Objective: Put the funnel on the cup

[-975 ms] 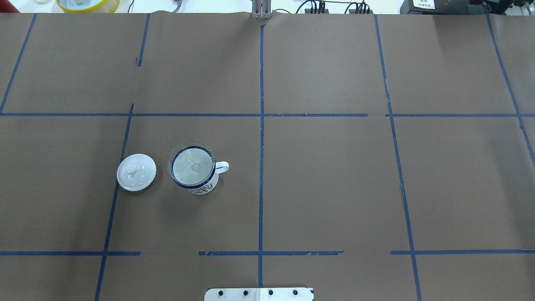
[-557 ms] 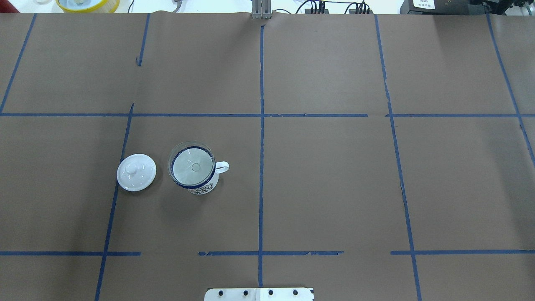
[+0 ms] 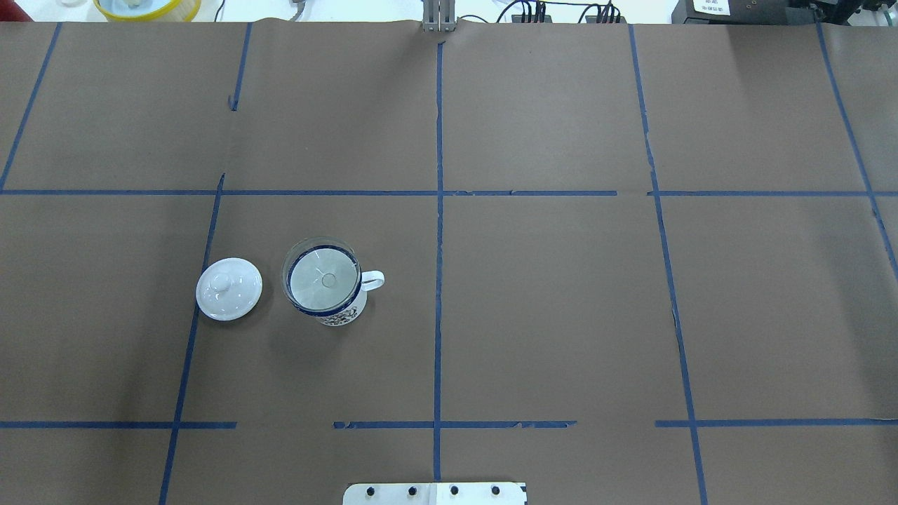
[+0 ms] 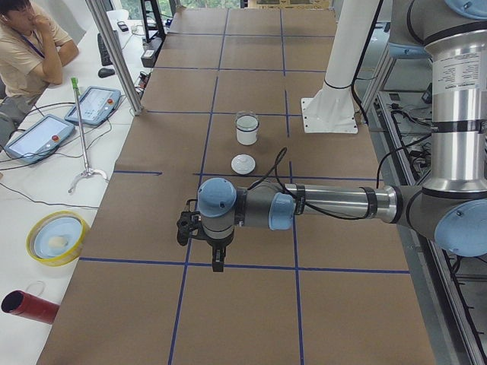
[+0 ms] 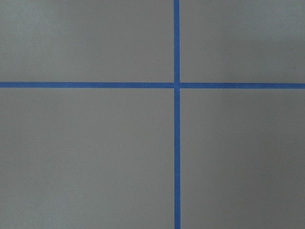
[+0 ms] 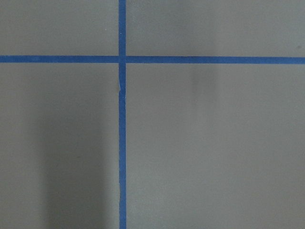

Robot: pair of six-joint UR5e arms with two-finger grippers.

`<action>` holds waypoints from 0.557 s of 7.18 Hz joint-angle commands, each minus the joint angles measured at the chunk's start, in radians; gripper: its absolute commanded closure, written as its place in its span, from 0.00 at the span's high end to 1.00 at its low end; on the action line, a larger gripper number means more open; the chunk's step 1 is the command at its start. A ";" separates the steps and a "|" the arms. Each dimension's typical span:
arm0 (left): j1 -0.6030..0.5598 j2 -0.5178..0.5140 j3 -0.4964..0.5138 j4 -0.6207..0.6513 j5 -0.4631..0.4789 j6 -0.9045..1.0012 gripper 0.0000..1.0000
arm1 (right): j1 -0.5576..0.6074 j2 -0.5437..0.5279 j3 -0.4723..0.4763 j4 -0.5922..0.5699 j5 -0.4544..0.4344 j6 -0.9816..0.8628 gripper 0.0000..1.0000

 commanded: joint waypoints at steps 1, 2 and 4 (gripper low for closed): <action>0.000 0.049 -0.010 -0.002 -0.005 -0.009 1.00 | 0.000 0.000 0.000 0.000 0.000 0.000 1.00; -0.002 0.048 -0.016 0.012 -0.004 -0.008 1.00 | 0.000 0.000 0.000 0.000 0.000 0.000 1.00; -0.005 0.034 -0.064 0.081 0.008 0.002 1.00 | 0.000 0.000 0.000 0.000 0.000 0.000 1.00</action>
